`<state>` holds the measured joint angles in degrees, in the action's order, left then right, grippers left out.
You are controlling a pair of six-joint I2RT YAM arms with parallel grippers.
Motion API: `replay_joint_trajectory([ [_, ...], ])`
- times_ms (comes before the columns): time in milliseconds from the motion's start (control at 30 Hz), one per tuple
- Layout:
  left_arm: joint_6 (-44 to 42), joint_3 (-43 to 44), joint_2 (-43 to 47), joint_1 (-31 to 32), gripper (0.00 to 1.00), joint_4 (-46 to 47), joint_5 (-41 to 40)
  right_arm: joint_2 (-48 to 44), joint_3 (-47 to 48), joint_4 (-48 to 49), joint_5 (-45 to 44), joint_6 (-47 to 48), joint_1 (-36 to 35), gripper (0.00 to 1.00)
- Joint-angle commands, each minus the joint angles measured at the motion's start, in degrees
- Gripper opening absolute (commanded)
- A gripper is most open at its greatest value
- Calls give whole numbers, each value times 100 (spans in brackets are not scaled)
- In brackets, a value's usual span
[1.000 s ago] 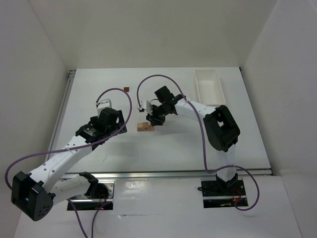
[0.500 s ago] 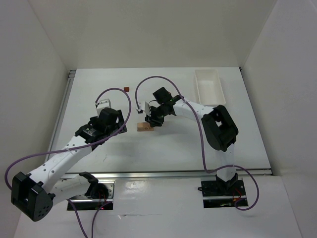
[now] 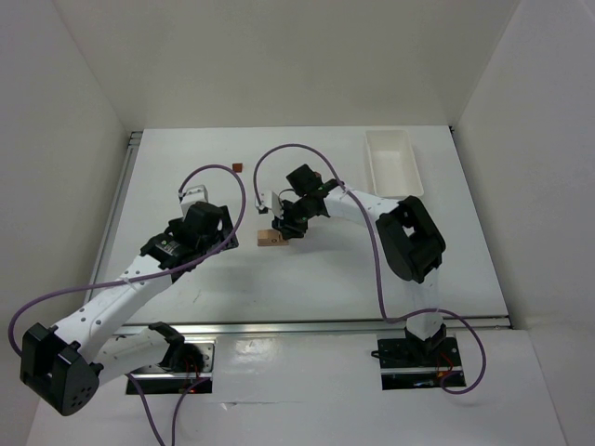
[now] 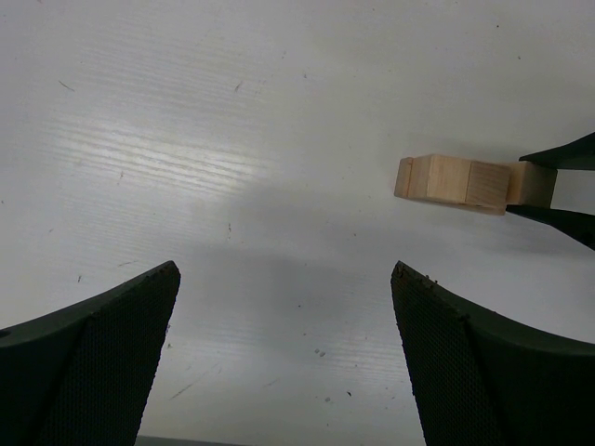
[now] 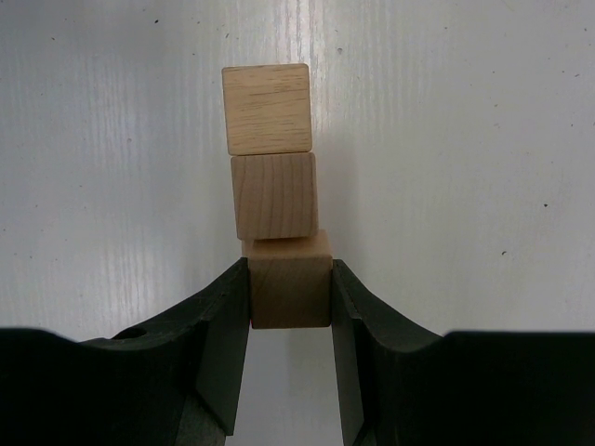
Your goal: Build the wood block tower
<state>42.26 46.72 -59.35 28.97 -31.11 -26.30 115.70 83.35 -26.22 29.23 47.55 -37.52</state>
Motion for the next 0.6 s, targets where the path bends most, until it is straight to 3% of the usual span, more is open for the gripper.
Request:
replay_joint_trajectory([
  [0,63,-23,117,21,100,35,-6,67,243,126,-14,-53,-71,34],
  [567,1,-23,64,21,100,88,46,67,243,126,-85,0,-177,37],
])
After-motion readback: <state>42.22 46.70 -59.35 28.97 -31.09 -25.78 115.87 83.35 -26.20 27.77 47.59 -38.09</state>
